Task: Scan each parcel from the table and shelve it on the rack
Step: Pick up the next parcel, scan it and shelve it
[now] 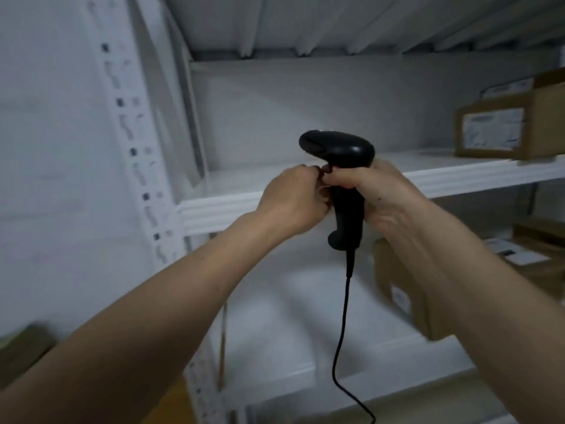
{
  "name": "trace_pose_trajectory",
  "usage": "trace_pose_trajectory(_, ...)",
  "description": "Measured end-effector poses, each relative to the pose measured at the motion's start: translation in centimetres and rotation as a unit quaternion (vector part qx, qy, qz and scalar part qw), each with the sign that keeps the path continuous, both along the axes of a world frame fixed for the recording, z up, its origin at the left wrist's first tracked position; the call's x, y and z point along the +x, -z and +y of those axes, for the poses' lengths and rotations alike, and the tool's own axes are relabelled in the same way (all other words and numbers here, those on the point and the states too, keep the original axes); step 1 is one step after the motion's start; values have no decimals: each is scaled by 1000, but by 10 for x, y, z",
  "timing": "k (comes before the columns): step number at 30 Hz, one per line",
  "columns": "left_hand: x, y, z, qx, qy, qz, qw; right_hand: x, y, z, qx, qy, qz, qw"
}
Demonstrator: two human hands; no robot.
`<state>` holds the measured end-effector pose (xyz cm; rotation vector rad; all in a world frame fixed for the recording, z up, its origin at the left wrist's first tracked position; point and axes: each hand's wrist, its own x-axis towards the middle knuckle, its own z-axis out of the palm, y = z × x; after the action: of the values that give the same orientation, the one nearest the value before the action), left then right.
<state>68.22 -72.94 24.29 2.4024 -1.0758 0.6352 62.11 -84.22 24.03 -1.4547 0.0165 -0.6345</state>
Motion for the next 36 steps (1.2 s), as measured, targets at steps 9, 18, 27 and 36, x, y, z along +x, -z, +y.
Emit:
trace_pose_trajectory(9, 9, 96, 237, 94, -159, 102, 977, 21, 79, 196, -8, -154, 86, 984)
trace_pose_trajectory(18, 17, 178, 436, 139, -317, 213, 914, 72, 171, 371, 20, -239, 222, 945)
trace_pose_trajectory(27, 49, 231, 541, 105, -390, 277, 872, 134, 228, 469, 10, -292, 301, 908)
trace_pose_trajectory(36, 150, 256, 588, 113, -412, 318, 846, 237, 255, 524, 50, -303, 337, 890)
